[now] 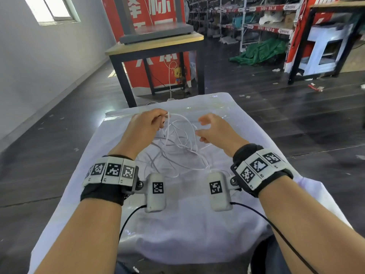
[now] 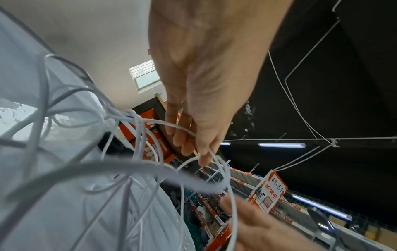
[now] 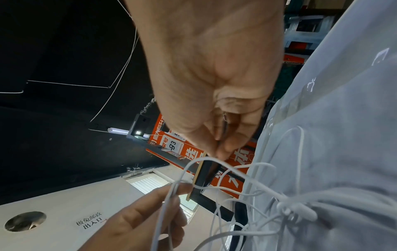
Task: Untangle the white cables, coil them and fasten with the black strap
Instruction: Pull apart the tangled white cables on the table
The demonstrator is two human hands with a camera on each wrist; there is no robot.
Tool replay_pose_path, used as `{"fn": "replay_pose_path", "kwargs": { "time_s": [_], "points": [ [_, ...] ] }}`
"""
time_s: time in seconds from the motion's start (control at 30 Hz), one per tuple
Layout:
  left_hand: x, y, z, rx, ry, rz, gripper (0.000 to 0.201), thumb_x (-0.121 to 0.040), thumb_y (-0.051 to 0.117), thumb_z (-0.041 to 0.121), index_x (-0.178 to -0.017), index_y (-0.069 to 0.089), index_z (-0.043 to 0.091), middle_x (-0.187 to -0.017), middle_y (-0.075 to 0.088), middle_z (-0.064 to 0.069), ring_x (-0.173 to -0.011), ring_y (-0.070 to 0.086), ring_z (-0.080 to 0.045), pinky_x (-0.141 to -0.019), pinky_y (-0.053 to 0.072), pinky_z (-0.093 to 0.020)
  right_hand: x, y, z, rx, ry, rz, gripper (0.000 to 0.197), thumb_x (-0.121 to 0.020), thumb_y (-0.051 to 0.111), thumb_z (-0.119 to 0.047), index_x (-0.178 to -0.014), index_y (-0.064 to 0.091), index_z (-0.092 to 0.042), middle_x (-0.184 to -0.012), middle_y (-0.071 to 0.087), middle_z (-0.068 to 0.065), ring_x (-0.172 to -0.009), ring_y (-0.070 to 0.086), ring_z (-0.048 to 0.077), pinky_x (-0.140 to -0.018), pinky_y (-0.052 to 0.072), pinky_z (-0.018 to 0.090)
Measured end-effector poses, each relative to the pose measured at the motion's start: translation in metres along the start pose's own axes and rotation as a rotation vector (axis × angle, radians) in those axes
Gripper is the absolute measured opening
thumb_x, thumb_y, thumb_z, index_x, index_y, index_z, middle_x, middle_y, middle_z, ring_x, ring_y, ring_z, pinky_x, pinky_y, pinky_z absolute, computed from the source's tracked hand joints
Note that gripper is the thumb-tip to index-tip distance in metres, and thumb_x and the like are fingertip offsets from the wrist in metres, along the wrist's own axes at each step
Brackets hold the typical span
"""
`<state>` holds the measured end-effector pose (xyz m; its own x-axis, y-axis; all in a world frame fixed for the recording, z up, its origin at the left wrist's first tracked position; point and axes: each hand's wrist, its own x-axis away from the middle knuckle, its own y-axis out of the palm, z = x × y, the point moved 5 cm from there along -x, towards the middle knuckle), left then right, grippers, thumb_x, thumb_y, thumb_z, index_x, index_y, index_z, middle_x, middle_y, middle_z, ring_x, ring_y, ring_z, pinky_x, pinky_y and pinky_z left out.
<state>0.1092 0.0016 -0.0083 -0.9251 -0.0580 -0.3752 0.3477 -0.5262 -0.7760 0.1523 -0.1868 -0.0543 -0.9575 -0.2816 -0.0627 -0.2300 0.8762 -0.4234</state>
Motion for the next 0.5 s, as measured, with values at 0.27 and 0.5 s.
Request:
{"fn": "replay_pose_path", "kwargs": {
  "time_s": [0.27, 0.5],
  "points": [
    [0.001, 0.012, 0.018, -0.065, 0.124, -0.198, 0.021, -0.095, 0.057, 0.021, -0.109, 0.072, 0.025, -0.083, 0.064, 0.013, -0.073, 0.055, 0.007, -0.063, 0.035, 0.001, 0.01, 0.013, -0.034, -0.035, -0.236, -0.147, 0.021, -0.096, 0.054, -0.029, -0.113, 0.065, -0.024, -0.081, 0.062, -0.023, -0.057, 0.054, -0.008, -0.057, 0.042, 0.008],
    [-0.003, -0.028, -0.007, -0.01, -0.073, 0.287, 0.024, -0.096, 0.053, 0.031, -0.092, 0.071, 0.015, -0.084, 0.071, 0.004, -0.063, 0.058, -0.009, -0.067, 0.044, -0.013, -0.003, -0.005, -0.003, 0.308, -0.111, -0.016, 0.018, -0.088, 0.059, -0.005, -0.093, 0.076, -0.01, -0.094, 0.071, 0.004, -0.073, 0.057, 0.006, -0.061, 0.041, 0.009]
  ]
}}
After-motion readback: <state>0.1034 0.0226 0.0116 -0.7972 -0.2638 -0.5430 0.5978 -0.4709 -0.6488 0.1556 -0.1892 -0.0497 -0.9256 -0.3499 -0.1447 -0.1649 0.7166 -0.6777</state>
